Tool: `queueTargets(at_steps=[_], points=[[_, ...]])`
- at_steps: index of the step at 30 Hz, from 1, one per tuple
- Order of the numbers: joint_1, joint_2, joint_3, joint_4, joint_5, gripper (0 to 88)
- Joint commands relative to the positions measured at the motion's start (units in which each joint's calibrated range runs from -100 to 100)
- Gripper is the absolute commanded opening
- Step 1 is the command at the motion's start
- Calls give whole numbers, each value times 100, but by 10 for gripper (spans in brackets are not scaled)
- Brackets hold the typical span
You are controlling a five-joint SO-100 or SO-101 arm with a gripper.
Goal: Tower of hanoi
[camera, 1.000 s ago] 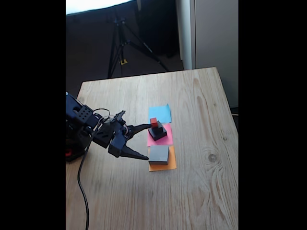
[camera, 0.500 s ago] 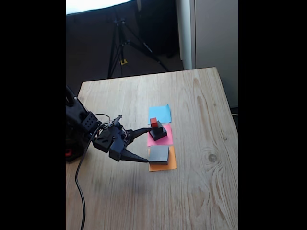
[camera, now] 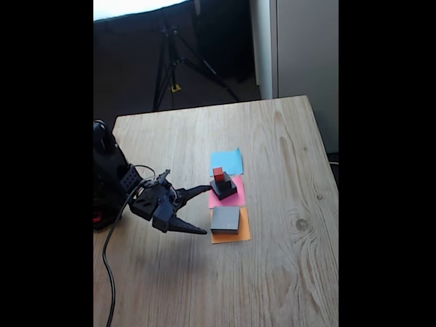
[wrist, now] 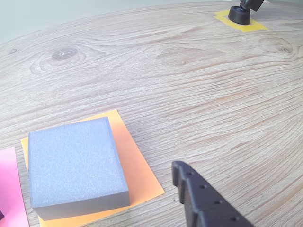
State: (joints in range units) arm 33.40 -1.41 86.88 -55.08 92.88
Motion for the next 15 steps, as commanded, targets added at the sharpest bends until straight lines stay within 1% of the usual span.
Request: queueTargets(at_steps=[1, 7, 15], points=[[40, 217, -115, -356, 160, 546], [91, 648, -269, -704, 227, 543], [233, 1004, -642, -736, 244, 532]])
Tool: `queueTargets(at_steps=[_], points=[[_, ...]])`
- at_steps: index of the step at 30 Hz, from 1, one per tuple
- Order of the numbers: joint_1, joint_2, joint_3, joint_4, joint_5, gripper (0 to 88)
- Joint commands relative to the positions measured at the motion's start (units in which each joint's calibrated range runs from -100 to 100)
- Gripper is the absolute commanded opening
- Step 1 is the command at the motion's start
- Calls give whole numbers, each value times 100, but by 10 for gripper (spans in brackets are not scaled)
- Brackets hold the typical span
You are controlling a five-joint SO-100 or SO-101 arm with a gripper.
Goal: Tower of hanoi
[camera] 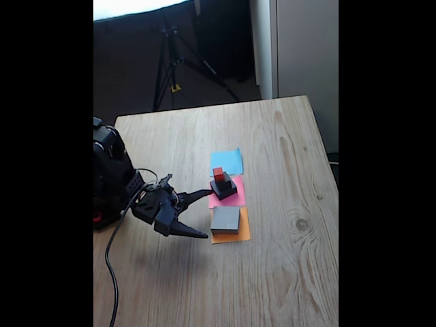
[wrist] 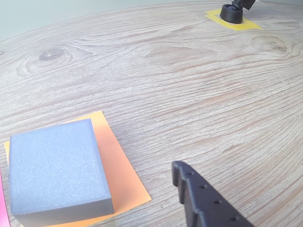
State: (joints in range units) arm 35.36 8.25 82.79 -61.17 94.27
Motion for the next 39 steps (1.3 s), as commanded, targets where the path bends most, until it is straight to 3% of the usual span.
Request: queueTargets(at_steps=[1, 20, 39], points=[[45, 83, -288, -128, 121, 531], [-47, 1234, -843, -961, 539, 523], [-273, 1983, -970, -1738, 556, 522]])
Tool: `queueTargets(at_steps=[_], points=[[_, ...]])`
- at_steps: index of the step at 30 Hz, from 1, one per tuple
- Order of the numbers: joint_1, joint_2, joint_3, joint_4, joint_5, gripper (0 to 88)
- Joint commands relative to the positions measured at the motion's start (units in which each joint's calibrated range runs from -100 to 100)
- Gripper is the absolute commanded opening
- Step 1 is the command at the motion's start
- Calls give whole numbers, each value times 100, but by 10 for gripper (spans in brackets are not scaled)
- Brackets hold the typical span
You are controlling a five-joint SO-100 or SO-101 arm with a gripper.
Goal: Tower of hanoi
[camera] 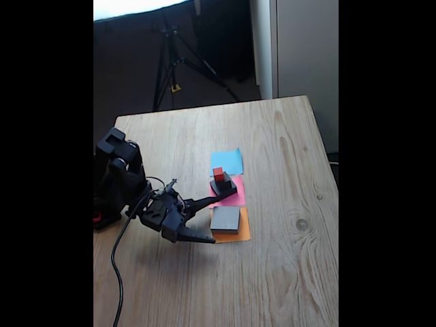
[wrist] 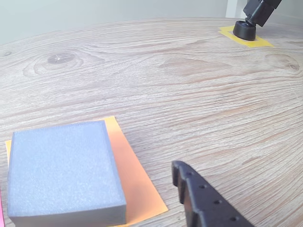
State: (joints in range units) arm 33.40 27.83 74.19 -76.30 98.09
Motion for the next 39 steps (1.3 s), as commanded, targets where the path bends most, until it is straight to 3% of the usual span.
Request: queueTargets(at_steps=[1, 39], points=[[-85, 56, -128, -241, 191, 521], [-369, 631, -391, -371, 191, 494]])
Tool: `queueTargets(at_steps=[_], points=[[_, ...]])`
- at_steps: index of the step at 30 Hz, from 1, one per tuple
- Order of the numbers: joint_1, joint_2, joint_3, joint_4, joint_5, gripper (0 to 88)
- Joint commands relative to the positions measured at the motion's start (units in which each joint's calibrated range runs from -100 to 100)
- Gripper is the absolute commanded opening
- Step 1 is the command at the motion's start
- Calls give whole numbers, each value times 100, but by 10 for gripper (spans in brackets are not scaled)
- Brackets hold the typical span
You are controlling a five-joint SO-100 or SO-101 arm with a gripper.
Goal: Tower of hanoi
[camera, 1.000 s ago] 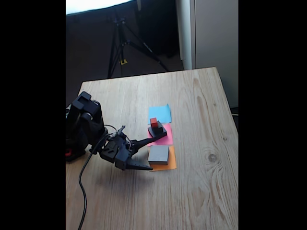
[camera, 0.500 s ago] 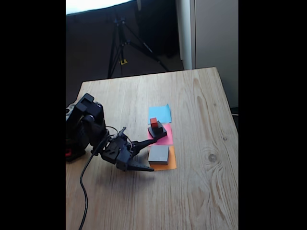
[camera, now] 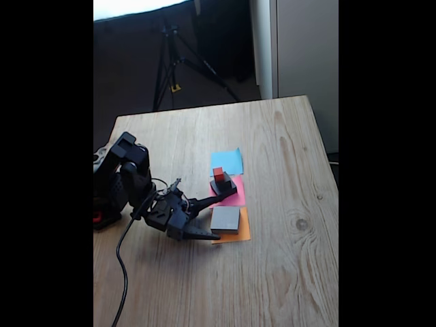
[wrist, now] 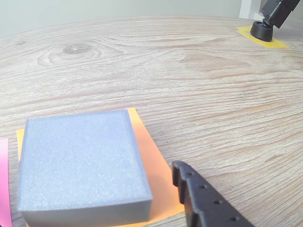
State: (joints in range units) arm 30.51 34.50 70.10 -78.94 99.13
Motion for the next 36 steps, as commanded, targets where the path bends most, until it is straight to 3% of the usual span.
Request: queueTargets(at_steps=[1, 18, 27, 36], points=[[-80, -29, 8, -98, 87, 493], [-97, 55, -55, -115, 87, 457], [-138, 55, -55, -123, 87, 284], [-164, 55, -28, -123, 87, 265]])
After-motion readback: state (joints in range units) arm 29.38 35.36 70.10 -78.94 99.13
